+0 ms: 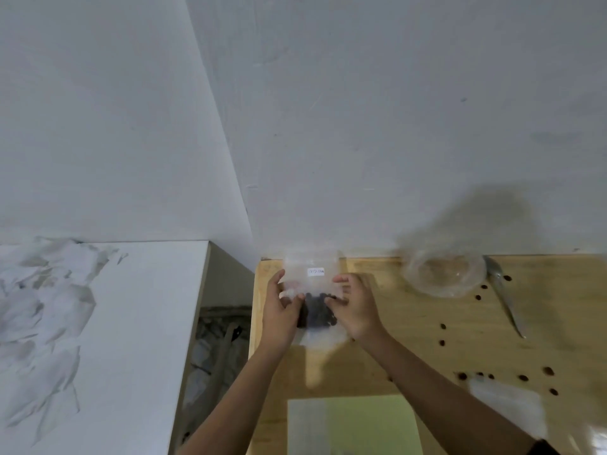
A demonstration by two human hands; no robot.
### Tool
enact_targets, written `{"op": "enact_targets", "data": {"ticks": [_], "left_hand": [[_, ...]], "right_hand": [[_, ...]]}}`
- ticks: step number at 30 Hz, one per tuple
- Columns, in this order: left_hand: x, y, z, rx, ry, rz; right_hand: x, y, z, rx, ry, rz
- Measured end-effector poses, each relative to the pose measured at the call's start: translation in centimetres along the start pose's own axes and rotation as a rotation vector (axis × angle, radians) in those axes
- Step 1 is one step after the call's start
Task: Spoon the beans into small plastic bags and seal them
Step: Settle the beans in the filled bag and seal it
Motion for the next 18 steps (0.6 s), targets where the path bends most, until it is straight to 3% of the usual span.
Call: {"op": "enact_targets", "data": {"ticks": [7, 13, 18], "left_hand": [[-1.0, -0.2, 1.5, -0.302, -0.06, 0.022], [-1.8, -1.1, 2.0, -0.539, -0.011, 0.085], [-0.8, -1.8, -0.9, -0.613, -0.105, 0.048]], "right_hand": [[0.2, -2.1, -0.8, 0.241, 0.18, 0.032], [0.0, -2.8, -1.2, 0.374, 0.177, 0.121], [1.2, -0.8, -0.5, 0.465, 0.234, 0.153]]}}
Point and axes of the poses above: each hand's wrist, its own x-axis away from the middle knuckle, its own y-axis out of the back of the hand, z = x × y, the point moved 7 cm from there along -x, towards the middle knuckle, and after that the axes turned 6 degrees about x, right-handed, at the moved point
